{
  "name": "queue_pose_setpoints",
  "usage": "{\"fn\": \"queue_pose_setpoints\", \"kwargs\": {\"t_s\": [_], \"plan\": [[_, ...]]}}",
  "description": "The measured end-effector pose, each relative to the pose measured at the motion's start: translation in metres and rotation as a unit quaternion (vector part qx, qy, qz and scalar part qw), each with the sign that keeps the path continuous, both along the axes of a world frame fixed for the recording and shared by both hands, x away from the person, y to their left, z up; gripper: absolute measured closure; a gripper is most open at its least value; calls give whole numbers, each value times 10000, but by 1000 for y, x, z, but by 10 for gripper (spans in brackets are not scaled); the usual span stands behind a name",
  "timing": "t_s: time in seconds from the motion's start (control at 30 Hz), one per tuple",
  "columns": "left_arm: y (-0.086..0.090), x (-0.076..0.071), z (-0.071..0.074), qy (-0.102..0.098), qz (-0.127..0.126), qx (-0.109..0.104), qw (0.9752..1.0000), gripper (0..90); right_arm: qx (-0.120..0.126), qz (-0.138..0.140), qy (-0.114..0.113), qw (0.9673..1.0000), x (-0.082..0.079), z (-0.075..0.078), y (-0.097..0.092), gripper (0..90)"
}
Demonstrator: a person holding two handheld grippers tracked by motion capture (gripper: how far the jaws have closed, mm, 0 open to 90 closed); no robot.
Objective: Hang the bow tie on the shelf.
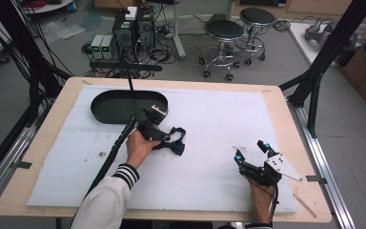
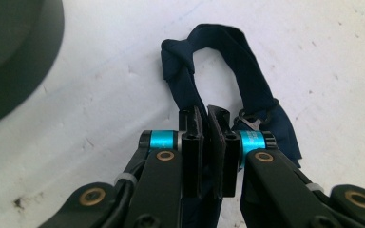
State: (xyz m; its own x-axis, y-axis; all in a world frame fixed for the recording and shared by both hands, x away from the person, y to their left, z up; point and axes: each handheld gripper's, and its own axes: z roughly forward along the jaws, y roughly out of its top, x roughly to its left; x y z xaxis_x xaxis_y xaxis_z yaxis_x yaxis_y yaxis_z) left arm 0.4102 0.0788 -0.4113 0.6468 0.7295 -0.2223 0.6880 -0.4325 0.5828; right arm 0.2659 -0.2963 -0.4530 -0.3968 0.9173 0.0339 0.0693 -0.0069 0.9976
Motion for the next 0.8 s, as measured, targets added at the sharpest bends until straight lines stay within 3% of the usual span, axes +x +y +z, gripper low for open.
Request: {"fn": "queue_pose_setpoints", "kwargs": {"t_s": [0.17,0.27,0.47,0.6,0.63,0.73,0.77,0.8], "plan": [[1,-2,5,-261,-10,-134,9996,839,-5,1,1,10000,0,0,0,110],[3,-5,11,-545,-17,-198,9983,841,-9,0,-2,10000,0,0,0,110],[8,-7,20,-893,-27,-400,9952,845,-6,0,1,10000,0,0,0,110],[13,-10,27,-1306,-133,-544,9898,845,-19,-3,-4,10000,0,0,0,110],[13,-10,27,-1306,-133,-544,9898,845,-5,2,16,10000,0,0,0,110],[17,-12,32,-1586,-82,-761,9844,845,-9,0,15,10000,0,0,0,110],[17,-12,32,-1586,-82,-761,9844,845,-10,-1,16,10000,0,0,0,110],[20,-13,34,-1700,-47,-881,9815,845,-16,-1,10,10000,0,0,0,109]]}}
